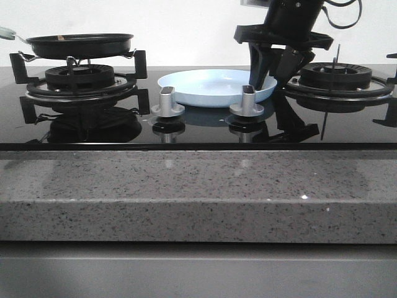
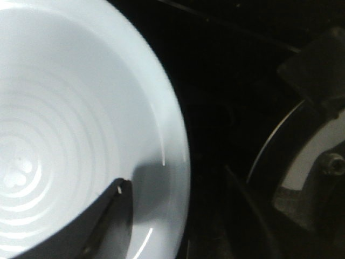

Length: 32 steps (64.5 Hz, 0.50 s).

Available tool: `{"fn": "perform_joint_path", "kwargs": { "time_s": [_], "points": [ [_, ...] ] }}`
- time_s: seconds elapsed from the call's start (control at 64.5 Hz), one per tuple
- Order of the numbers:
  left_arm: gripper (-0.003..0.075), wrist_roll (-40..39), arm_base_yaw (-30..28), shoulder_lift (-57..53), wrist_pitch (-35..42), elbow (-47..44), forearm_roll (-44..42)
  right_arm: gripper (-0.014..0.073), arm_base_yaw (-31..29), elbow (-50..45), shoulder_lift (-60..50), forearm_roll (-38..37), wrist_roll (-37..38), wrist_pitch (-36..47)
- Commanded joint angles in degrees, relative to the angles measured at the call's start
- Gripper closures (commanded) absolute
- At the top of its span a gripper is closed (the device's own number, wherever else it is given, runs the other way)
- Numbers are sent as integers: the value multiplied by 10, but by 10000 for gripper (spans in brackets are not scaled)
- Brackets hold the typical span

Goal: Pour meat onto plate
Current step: 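Lower the right gripper to the rim of the light blue plate and grasp it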

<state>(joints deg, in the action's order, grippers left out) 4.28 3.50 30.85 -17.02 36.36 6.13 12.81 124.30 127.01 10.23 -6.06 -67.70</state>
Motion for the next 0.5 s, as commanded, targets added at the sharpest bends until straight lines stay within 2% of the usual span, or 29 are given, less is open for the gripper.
{"fn": "perform_joint_path", "kwargs": {
  "time_s": [0.0, 0.248, 0.48],
  "points": [
    [84, -5, 1, 4, 50, 21, 3, 274, 1, 20, -33, 4, -6, 14],
    [84, -5, 1, 4, 50, 21, 3, 671, 1, 40, -33, 4, -6, -3],
    [84, -5, 1, 12, 50, 21, 3, 654, 1, 88, -35, 4, -6, -44]
  ]
}}
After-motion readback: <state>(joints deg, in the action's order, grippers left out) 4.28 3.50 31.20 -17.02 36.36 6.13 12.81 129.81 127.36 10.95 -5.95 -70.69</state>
